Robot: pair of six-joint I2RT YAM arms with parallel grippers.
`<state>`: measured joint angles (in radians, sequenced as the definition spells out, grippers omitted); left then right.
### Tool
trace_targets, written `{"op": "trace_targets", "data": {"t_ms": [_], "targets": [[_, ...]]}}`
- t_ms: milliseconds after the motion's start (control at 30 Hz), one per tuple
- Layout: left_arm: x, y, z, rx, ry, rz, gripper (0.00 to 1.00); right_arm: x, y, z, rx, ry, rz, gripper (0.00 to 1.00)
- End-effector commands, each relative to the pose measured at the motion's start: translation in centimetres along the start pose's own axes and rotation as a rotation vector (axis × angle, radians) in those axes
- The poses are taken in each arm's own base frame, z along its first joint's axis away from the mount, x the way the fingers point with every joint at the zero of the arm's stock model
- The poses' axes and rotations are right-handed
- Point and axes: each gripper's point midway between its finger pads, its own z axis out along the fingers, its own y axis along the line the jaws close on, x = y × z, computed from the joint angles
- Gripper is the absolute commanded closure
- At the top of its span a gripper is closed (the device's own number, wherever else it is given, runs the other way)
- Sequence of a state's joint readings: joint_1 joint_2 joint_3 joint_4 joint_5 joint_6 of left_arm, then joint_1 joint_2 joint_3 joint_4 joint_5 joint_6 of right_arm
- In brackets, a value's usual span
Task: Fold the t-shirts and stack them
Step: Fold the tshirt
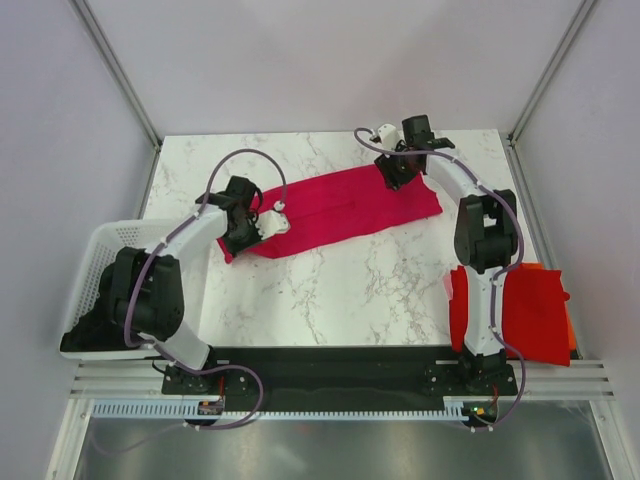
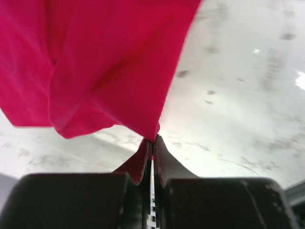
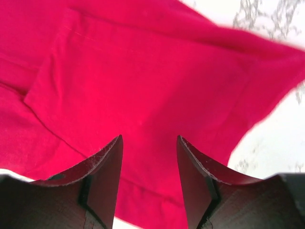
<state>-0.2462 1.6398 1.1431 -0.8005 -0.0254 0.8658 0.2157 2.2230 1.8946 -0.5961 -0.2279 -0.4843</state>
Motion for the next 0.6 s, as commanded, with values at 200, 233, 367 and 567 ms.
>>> {"op": "trace_targets", "data": {"t_ms": [200,233,367,567], "targets": [[1.3,-12.0,-2.0,0.471,0.029,0.138,0.98,2.9,0.0,0.6,0.028,0.175,0.003,0.44],[1.0,-12.9,-2.4,0.505,0.020,0.136,0.98,3.3,-0.1,0.9,0.030,0.191,-0.003,0.44],[-0.2,-15.3,-3.3,0.562,-0.029,0.161,0.98,5.2,0.1,3.5,0.028,0.266,-0.033,0.43],[-2.5,-19.0,-4.0,0.652,-0.056,0.216,0.98,3.5,-1.6,8.1,0.078,0.230,-0.070,0.44]]}}
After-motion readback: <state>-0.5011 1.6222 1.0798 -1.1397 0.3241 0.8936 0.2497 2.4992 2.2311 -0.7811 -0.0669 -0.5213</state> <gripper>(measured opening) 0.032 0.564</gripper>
